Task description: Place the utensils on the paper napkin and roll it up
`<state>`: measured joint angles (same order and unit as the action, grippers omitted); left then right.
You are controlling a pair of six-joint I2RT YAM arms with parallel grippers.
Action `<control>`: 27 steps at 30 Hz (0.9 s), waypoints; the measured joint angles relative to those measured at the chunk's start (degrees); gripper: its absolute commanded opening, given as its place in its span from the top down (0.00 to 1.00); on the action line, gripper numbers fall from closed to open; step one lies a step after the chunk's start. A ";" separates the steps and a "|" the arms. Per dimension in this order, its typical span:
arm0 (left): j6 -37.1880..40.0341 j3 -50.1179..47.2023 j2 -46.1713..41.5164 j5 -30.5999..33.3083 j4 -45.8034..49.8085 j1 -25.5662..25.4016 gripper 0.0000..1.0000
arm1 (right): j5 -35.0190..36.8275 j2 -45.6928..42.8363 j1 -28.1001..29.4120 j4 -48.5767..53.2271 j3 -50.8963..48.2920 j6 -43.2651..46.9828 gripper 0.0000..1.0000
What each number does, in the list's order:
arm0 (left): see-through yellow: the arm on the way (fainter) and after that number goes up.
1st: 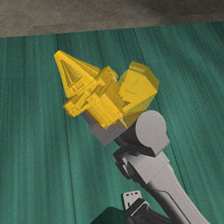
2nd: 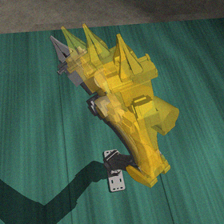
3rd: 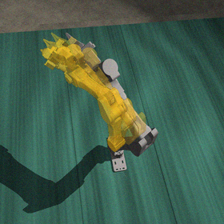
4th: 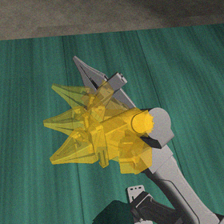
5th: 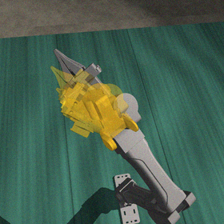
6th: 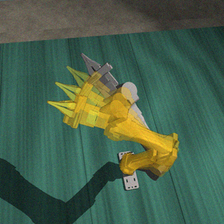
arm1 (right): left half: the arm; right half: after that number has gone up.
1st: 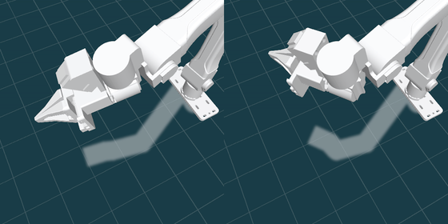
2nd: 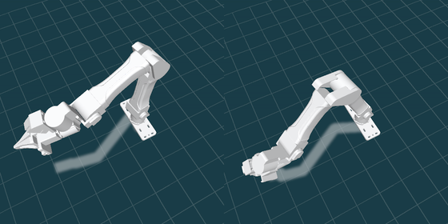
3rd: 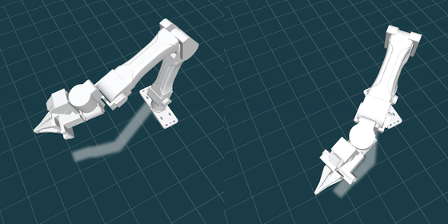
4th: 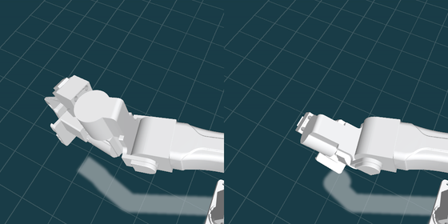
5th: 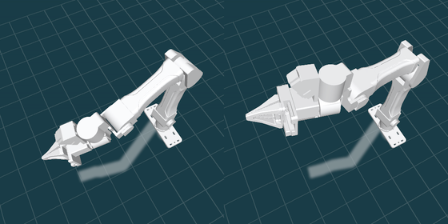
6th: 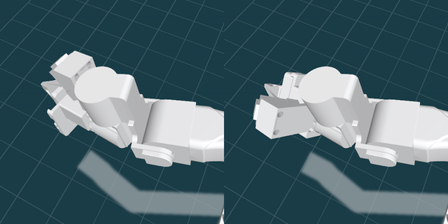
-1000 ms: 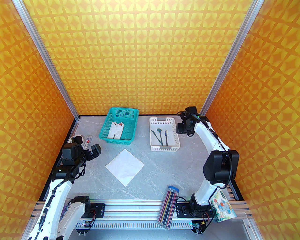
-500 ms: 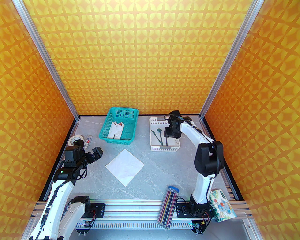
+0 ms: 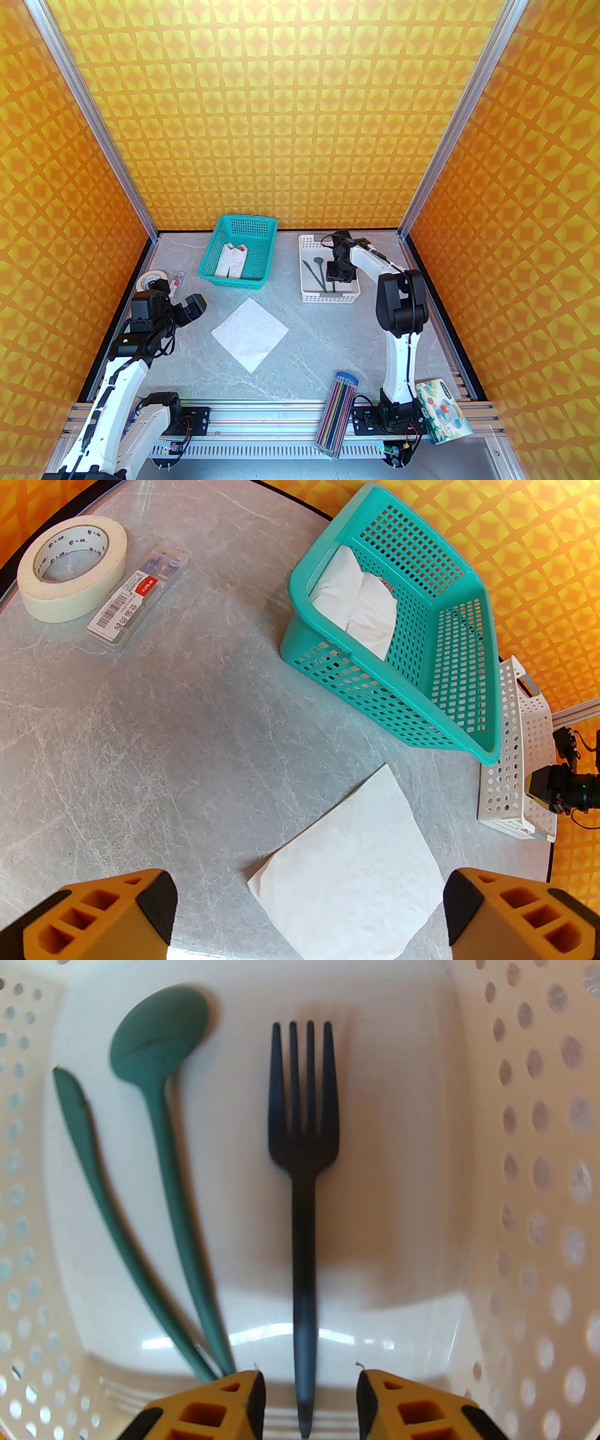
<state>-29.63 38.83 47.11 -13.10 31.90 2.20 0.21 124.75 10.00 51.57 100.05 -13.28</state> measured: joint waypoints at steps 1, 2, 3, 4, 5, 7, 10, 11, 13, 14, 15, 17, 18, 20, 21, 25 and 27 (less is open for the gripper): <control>0.00 0.00 0.11 0.00 0.00 0.00 0.01 | 0.07 0.46 0.00 0.04 0.46 0.00 0.63; 0.00 0.00 0.15 0.00 0.00 0.00 0.01 | 0.11 0.96 0.00 -0.02 0.98 0.00 0.63; 0.00 0.00 0.22 0.00 0.00 0.00 0.01 | 0.26 1.27 0.00 0.00 1.22 0.00 0.63; 0.00 0.00 0.26 0.00 0.00 0.00 0.01 | 0.35 1.70 0.00 0.09 1.66 0.00 0.63; 0.00 0.00 0.31 0.00 0.00 0.00 0.01 | 0.44 2.08 0.00 0.09 2.05 0.00 0.63; 0.00 0.00 0.44 0.00 0.00 0.00 0.01 | 0.50 2.95 0.00 0.09 3.17 0.02 0.64; 0.00 0.00 0.81 0.00 -0.02 0.00 0.01 | 0.50 4.46 0.00 0.15 4.98 0.04 0.65; 0.00 0.00 0.92 0.00 -0.04 0.00 0.01 | 0.50 4.96 0.00 0.24 5.44 0.04 0.66; 0.00 0.00 1.05 -0.02 -0.07 0.00 0.01 | 0.50 5.73 0.00 0.35 5.90 0.07 0.67; 0.00 0.00 1.07 0.00 -0.11 0.00 0.01 | 0.52 6.08 0.00 0.63 6.05 0.07 0.67; 0.02 0.00 1.09 0.00 -0.13 0.00 0.01 | 0.52 6.25 0.00 0.90 6.12 0.07 0.67; 0.00 0.00 1.20 0.00 -0.17 0.00 0.01 | 0.87 6.60 0.00 1.31 6.14 0.07 0.68; 0.02 0.00 1.27 0.00 -0.20 0.00 0.01 | 0.94 6.62 0.02 1.38 6.19 0.09 0.68; 0.02 0.00 1.29 0.00 -0.22 0.00 0.01 | 1.25 6.62 0.02 1.42 6.19 0.26 0.70; 0.02 0.00 1.29 0.00 -0.24 0.00 0.01 | 1.38 6.64 0.02 1.42 6.19 0.31 0.70; 0.02 0.00 1.29 0.00 -0.35 0.00 0.01 | 1.57 6.78 0.02 1.51 6.19 0.44 0.71; 0.02 0.00 1.29 0.00 -0.37 0.00 0.01 | 1.88 6.93 0.17 1.51 6.19 0.52 0.72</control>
<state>-29.61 38.83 48.40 -13.10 31.53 2.20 2.09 131.68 10.17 53.08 106.24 -12.75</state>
